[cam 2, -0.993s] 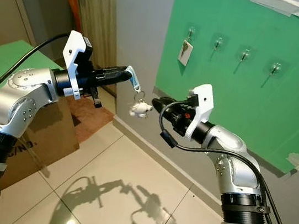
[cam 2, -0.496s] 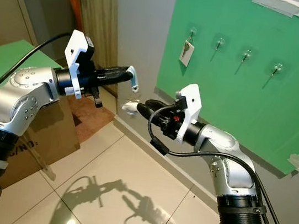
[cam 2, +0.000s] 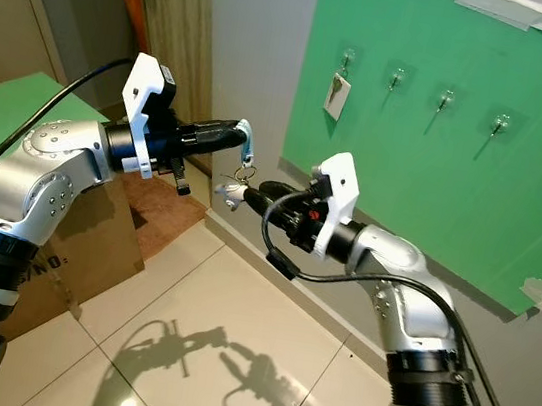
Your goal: Hang keys on a hook
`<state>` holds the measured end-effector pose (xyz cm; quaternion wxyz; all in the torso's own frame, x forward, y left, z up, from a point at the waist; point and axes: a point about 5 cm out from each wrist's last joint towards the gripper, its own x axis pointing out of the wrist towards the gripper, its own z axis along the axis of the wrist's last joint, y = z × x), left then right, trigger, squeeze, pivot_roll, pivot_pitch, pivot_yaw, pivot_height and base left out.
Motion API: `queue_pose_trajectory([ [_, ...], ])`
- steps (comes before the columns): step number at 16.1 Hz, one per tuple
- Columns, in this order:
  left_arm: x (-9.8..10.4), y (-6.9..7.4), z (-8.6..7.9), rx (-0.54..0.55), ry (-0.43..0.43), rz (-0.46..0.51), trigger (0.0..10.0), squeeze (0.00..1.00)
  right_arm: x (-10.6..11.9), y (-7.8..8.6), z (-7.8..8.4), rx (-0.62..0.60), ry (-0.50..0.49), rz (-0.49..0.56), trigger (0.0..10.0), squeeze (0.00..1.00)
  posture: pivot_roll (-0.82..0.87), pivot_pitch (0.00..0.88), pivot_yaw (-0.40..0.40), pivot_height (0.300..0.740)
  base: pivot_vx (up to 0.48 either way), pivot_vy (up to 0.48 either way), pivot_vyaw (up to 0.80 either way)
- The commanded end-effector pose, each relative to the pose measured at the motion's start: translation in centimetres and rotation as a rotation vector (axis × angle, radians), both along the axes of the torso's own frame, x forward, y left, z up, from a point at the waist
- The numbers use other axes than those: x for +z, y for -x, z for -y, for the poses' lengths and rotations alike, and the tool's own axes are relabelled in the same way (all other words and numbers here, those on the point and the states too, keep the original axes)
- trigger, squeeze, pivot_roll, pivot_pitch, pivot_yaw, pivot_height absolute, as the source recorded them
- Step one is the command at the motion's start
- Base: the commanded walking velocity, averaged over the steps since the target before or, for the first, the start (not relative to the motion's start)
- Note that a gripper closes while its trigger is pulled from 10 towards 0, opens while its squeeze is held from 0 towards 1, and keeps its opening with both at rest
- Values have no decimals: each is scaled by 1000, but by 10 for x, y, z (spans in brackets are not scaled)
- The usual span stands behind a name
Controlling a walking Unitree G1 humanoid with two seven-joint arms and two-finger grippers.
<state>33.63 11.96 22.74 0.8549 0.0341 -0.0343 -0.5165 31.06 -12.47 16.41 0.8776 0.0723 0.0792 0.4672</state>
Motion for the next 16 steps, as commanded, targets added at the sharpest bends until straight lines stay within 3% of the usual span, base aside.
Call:
queue_pose_trajectory([
  [1,10,1,5,-29,-5,37,0,0,5,-4,-2,-4,12,26,10000,0,31,0,13,740,0,0,0],
  [16,9,4,8,-52,-10,37,0,0,0,-12,7,-60,24,29,10000,0,29,0,7,740,0,0,0],
])
